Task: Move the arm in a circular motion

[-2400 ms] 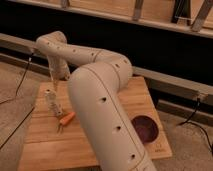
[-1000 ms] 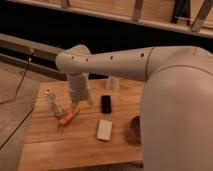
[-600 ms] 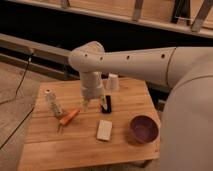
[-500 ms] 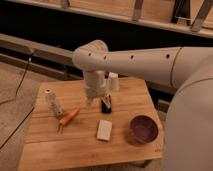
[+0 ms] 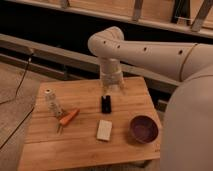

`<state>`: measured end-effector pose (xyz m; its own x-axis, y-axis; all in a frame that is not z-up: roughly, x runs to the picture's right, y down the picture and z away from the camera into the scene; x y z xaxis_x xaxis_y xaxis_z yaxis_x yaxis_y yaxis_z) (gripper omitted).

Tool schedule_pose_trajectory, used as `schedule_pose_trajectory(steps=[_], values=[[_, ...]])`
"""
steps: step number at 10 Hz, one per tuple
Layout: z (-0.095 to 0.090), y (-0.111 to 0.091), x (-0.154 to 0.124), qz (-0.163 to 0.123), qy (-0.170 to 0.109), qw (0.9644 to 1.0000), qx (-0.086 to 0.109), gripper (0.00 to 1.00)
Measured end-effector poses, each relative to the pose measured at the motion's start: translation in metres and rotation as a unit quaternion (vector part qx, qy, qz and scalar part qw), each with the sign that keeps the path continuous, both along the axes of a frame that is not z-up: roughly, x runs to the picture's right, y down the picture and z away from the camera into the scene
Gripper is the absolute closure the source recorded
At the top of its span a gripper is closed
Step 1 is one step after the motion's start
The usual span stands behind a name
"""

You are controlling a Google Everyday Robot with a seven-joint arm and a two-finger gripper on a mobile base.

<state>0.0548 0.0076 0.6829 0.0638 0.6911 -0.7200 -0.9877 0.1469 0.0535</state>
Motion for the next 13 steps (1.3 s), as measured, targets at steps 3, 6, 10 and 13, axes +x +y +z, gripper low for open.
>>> schedule_pose_trajectory(steps=[3,6,10,13], values=[[0.032,-0.039,0.013,-0.007,0.007,0.9999,0.006,0.35],[0.073,-0.082,-0.003,-0.021,-0.006,0.9997,0.009,0.35],[0.116,-0.119,-0.059,-0.042,-0.049,0.9978,0.014,0.35],[0.137,-0.119,-0.110,-0.060,-0.086,0.9945,0.005,0.35]])
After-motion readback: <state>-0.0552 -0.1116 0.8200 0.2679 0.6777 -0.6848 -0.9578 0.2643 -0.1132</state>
